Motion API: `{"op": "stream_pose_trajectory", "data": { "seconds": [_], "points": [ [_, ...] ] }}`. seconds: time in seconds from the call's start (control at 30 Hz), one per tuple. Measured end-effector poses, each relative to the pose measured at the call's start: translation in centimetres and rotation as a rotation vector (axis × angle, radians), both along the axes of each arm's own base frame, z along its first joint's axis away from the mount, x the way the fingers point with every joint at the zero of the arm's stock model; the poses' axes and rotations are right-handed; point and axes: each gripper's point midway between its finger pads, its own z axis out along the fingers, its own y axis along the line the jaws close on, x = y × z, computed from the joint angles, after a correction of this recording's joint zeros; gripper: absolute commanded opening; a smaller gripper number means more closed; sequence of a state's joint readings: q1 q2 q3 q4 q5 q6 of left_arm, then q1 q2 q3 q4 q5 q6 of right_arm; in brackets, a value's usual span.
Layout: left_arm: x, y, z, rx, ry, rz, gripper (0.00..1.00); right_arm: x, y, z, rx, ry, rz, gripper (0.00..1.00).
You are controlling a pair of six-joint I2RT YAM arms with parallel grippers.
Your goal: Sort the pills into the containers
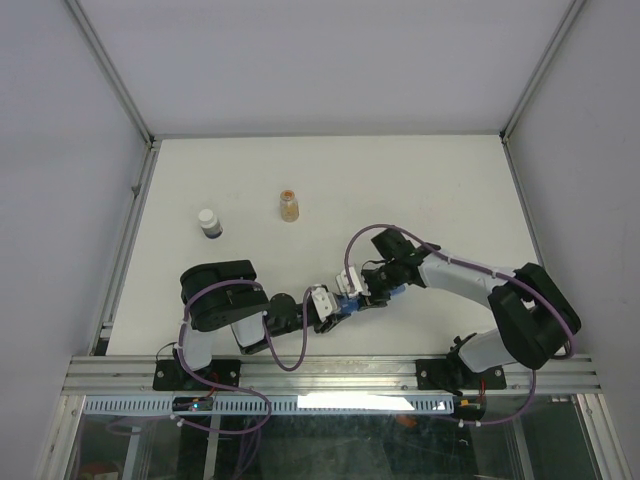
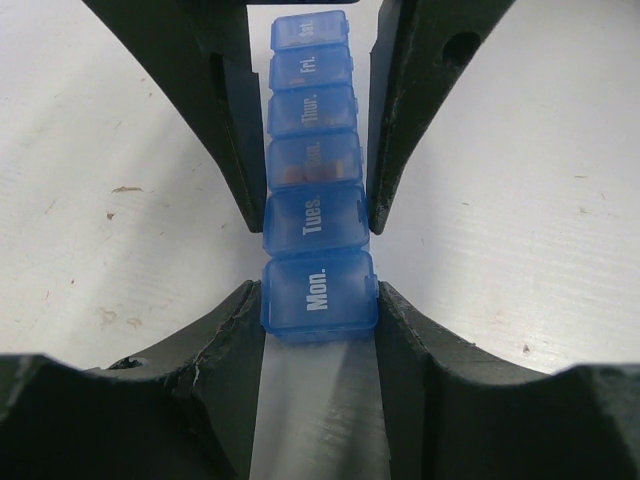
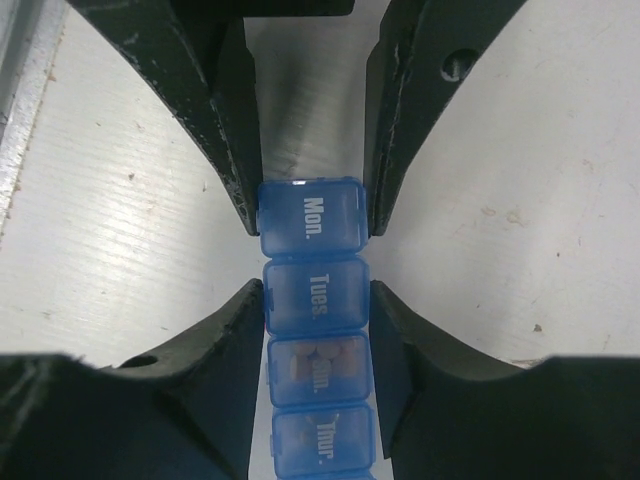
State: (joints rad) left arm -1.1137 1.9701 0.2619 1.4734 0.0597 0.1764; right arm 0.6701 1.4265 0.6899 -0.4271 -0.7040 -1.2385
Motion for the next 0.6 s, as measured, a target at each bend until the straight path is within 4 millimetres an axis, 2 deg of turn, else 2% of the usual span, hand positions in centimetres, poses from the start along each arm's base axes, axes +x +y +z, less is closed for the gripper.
{"op": "stream_pose_trajectory", "data": {
  "seconds": [0.1, 0.23, 0.3, 0.6],
  "points": [
    [-0.2, -0.1, 0.0, 0.000, 0.000, -0.012, 0.19, -0.2, -0.2, 0.2, 0.002, 0.044, -0.014, 0.26],
    [-0.5, -0.2, 0.0, 0.000, 0.002, -0.028, 0.19, -0.4, -0.4, 0.3, 0.000, 0.085, -0.033, 0.47],
    [-0.5, -0.2, 0.0, -0.001, 0.002, -0.031, 0.19, -0.5, -0.4, 0.3, 0.001, 0.102, -0.048, 0.54],
    [-0.6, -0.2, 0.0, -0.002, 0.003, -0.037, 0.19, 0.4, -0.5, 1.1, 0.020, 0.144, -0.148, 0.57]
  ]
}}
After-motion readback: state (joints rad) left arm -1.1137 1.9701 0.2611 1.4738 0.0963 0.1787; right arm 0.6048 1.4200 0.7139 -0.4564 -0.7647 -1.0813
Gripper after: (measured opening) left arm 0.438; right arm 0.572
